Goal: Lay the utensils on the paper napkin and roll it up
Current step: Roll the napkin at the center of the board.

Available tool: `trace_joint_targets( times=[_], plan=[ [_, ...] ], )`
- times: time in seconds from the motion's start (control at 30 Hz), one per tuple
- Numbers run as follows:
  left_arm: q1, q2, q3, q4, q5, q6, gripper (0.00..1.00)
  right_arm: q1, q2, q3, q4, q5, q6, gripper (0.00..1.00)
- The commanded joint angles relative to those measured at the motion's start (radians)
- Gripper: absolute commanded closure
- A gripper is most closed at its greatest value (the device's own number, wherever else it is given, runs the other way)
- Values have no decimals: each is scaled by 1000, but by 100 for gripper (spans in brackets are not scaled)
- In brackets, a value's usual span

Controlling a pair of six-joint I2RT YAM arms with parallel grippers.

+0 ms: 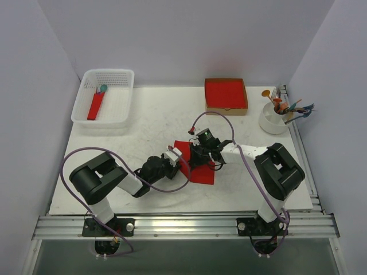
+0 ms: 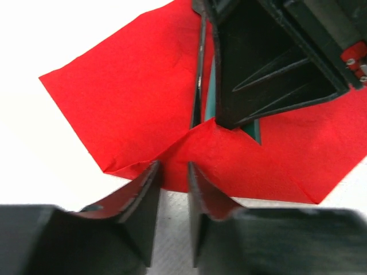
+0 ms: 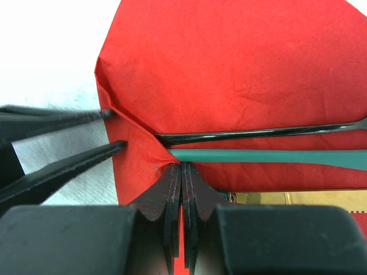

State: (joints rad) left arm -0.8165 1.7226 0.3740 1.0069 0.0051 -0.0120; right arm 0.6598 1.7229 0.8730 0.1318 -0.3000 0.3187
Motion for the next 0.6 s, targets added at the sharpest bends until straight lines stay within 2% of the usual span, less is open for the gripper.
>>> trace_joint_targets(
  times=[0.0,0.03,0.17,0.37,0.47,0.57],
  plan=[
    [0,6,14,16,-36,-17,63,-11,0,-26,-73,24,-23,100],
    [7,3,8,18,-46,-25,56,-14,1,-26,-74,24,-24,100],
    [34,-21,-17,6,-65,-74,50,-15,4,-26,-72,22,-24,100],
    [88,-14,-12,-11,-10,-124,49,-19,7,-26,-67,16,-23,100],
    [146,-17,-39,51,59,-184,49,-19,9,-26,-67,16,-21,100],
    [172,-70,-63,62,62,-218,49,-19,9,-26,-69,13,-21,100]
  ],
)
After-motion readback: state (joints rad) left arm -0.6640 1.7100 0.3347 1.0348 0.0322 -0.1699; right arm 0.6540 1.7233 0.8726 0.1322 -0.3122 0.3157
